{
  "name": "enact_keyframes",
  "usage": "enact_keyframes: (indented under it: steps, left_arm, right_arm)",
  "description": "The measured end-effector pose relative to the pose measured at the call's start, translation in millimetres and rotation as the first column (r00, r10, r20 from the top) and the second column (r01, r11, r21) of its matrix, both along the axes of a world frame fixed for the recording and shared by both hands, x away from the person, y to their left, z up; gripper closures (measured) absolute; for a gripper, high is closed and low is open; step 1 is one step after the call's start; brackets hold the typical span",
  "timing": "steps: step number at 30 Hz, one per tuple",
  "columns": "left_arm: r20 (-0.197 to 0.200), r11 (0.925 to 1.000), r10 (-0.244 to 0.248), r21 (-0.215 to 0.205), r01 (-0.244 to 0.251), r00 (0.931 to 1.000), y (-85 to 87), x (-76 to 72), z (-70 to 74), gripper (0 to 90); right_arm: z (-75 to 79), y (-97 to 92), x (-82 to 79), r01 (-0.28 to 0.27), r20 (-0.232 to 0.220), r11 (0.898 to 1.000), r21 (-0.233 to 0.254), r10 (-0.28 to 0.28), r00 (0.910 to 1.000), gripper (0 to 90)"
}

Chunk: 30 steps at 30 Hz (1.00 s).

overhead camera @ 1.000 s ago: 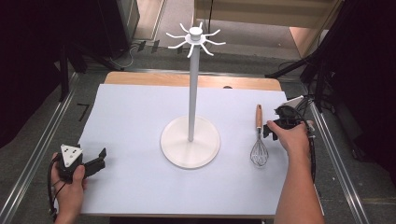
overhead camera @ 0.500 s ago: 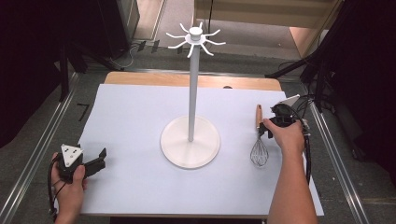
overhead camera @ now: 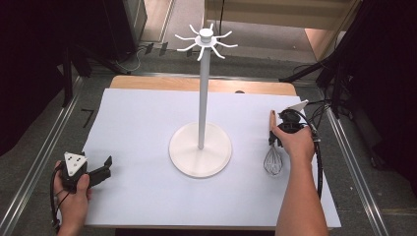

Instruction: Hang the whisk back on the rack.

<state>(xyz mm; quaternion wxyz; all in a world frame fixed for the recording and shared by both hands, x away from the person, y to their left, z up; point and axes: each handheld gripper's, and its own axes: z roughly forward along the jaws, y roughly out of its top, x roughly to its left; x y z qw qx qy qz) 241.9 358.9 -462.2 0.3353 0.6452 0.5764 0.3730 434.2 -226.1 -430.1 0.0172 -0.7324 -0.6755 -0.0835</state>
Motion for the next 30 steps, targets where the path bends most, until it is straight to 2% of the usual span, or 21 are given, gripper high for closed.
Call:
enact_keyframes:
  steps: [6,11,13,16,25,30]
  left_arm:
    - [0.0,1.0,-0.001,0.002,0.001,1.0,0.0,0.1,0.0,13.8]
    - [0.0,1.0,-0.001,0.002,0.001,1.0,-0.1,0.1,0.0,13.8]
    - [0.0,1.0,-0.002,0.002,0.002,1.0,-0.2,0.0,0.0,13.8]
    - [-0.001,1.0,-0.003,0.004,0.003,1.0,-0.1,0.0,0.1,13.8]
    - [0.0,1.0,-0.002,0.003,0.002,1.0,-0.3,0.0,0.0,13.9]
    - [0.001,1.0,-0.003,0.004,0.003,1.0,-0.3,-0.2,0.0,13.8]
  right_arm:
    - [-5.9,7.7,2.3,0.0,-0.028,1.0,0.008,0.001,0.9996,65.2]
    - [-8.9,11.4,2.5,-0.005,-0.045,1.0,-0.008,0.004,0.999,70.1]
    - [-9.7,12.4,2.4,0.003,-0.048,1.0,-0.018,-0.004,0.9989,76.7]
    - [-10.2,13.6,1.9,0.003,-0.05,1.0,-0.031,-0.005,0.9987,79.8]
    - [-12.3,18.1,1.4,0.019,-0.044,0.998,-0.063,-0.022,0.9988,81.8]
    - [-13.7,24.6,1.3,0.007,-0.039,0.994,-0.112,-0.012,0.9992,81.9]
